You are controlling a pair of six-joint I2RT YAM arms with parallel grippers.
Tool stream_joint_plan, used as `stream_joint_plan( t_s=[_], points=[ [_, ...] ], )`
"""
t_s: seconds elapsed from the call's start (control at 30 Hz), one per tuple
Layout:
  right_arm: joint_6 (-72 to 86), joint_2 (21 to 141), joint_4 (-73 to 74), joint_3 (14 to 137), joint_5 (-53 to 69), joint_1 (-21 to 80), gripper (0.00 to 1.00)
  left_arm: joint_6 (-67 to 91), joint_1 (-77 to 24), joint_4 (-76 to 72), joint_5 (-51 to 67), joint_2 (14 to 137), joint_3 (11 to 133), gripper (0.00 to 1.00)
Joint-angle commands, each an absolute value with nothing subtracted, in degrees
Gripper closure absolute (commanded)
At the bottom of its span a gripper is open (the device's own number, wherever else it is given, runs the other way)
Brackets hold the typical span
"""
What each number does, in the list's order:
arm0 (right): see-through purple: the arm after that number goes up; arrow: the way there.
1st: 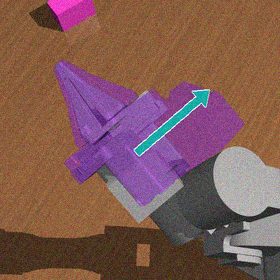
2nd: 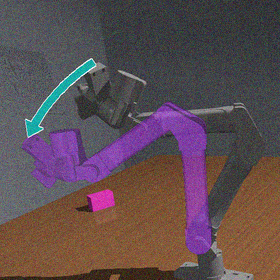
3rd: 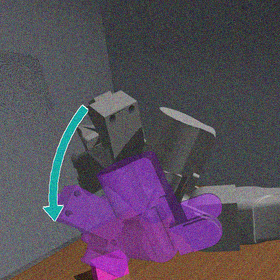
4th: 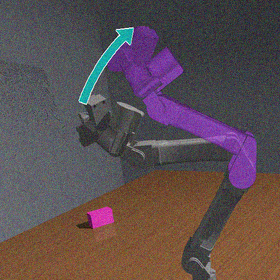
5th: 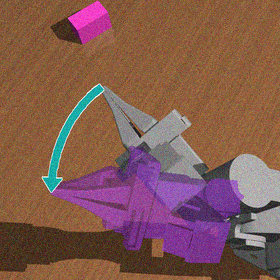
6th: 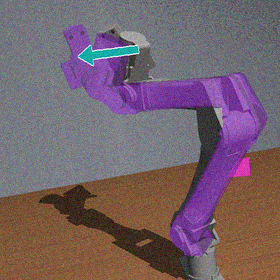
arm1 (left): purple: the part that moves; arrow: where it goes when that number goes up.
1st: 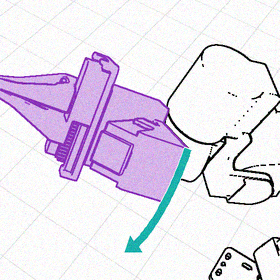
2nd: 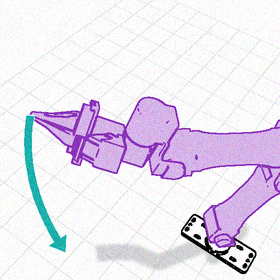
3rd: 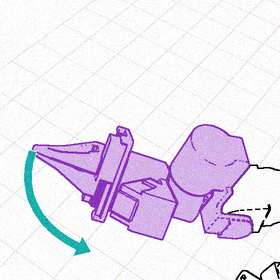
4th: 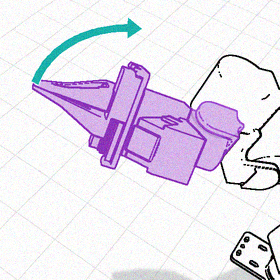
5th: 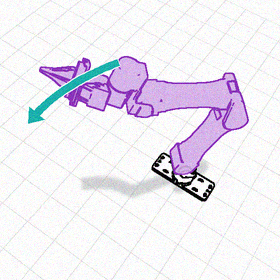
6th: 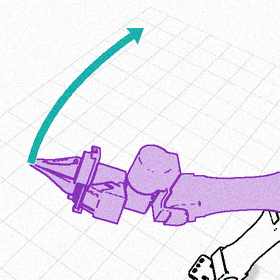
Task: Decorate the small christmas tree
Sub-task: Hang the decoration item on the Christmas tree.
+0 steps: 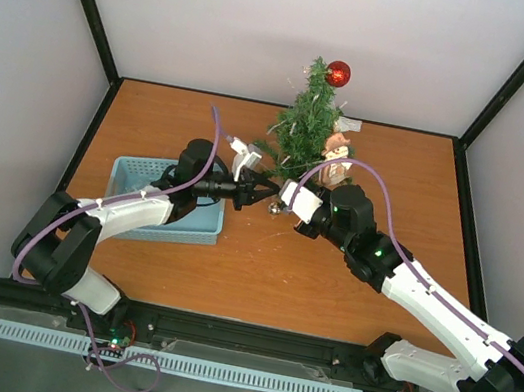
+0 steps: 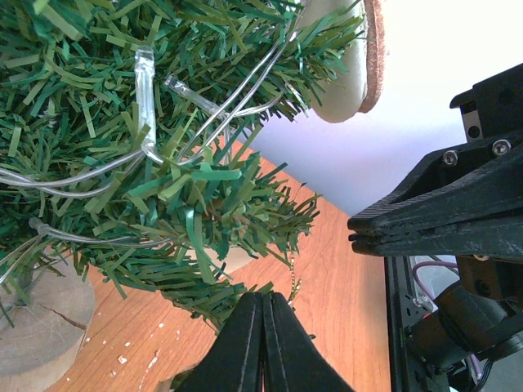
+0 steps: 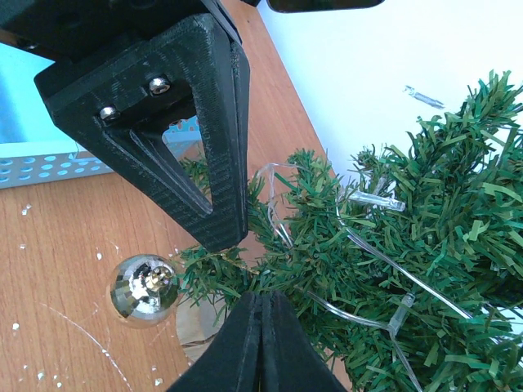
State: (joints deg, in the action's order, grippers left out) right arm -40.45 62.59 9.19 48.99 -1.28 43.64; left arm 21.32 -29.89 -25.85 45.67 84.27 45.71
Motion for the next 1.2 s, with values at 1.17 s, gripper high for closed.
stream_joint_plan(
  t_s=[1.17],
  points=[
    [-40.28,61.18,7.96,48.25,-0.52,43.42,0.96,19.27,-29.97,-25.49,46.25,83.00,46.06,0.65]
  ],
)
